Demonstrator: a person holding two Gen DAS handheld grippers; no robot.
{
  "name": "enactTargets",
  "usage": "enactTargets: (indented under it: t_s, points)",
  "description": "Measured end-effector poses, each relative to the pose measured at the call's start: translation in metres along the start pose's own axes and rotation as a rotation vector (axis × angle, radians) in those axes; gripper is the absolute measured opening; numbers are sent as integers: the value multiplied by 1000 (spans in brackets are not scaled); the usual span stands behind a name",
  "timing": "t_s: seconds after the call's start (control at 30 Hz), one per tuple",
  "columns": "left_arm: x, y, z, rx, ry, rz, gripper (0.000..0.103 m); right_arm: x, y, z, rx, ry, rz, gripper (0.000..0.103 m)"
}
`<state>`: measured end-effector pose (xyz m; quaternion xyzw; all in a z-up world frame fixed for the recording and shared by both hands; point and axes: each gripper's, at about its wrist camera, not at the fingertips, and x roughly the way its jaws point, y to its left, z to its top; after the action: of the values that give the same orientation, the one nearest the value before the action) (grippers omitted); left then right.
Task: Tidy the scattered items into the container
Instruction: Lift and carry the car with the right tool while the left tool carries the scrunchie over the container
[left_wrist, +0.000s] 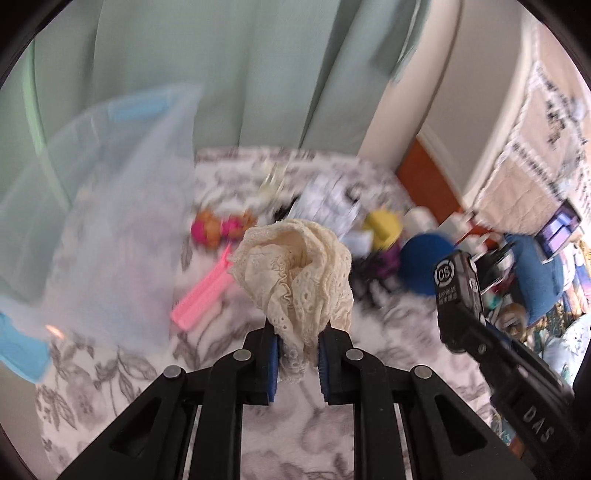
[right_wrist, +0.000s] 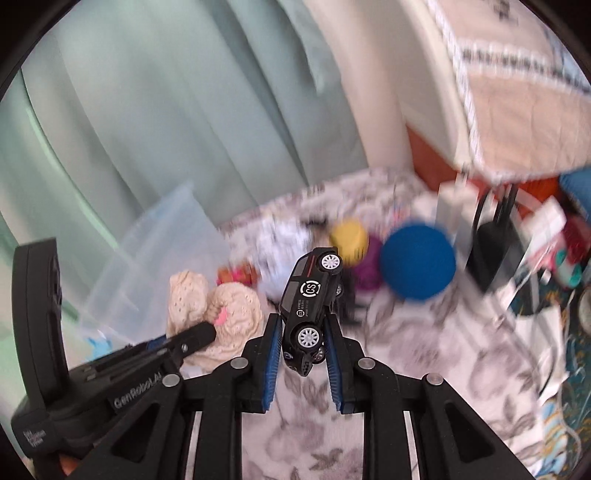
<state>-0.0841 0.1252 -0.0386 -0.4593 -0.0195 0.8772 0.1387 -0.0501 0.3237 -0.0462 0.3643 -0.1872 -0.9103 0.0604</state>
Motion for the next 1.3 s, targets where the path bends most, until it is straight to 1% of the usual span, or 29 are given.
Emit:
enactTargets:
  t_s: [0.03, 0.17, 0.3, 0.37, 0.43, 0.53, 0.7, 0.8, 0.9, 1.3]
  points:
    - [-7, -4, 7, 12, -17, -3, 18, -9, -2, 14, -2, -23, 1, 25]
    - [-43, -17, 37, 53, -102, -10, 18, -46, 14, 54, 4, -125, 11, 25]
    - [-87, -23, 63, 34, -219, -27, 18, -87, 33, 83, -7, -233, 11, 25]
    - [-105, -20, 69, 13, -261, -30, 18, -102, 42, 90, 5, -261, 19, 25]
    - [-119, -14, 73, -7, -290, -40, 18, -115, 52, 92, 11, -288, 36, 25]
    - [-134, -4, 74, -25, -323, -17, 18, -128, 68, 90, -2, -311, 45, 25]
    - [-146, 15, 69, -64, -334, 1, 18, -130, 90, 83, -27, -300, 52, 25]
    - [-154, 25, 65, -86, -342, -5, 18, -131, 101, 80, -45, -298, 52, 25]
    - [-161, 30, 61, -97, -354, -8, 18, -130, 108, 76, -65, -302, 46, 25]
    - [-190, 48, 46, -128, -417, -32, 18, -151, 152, 67, -148, -329, 54, 25]
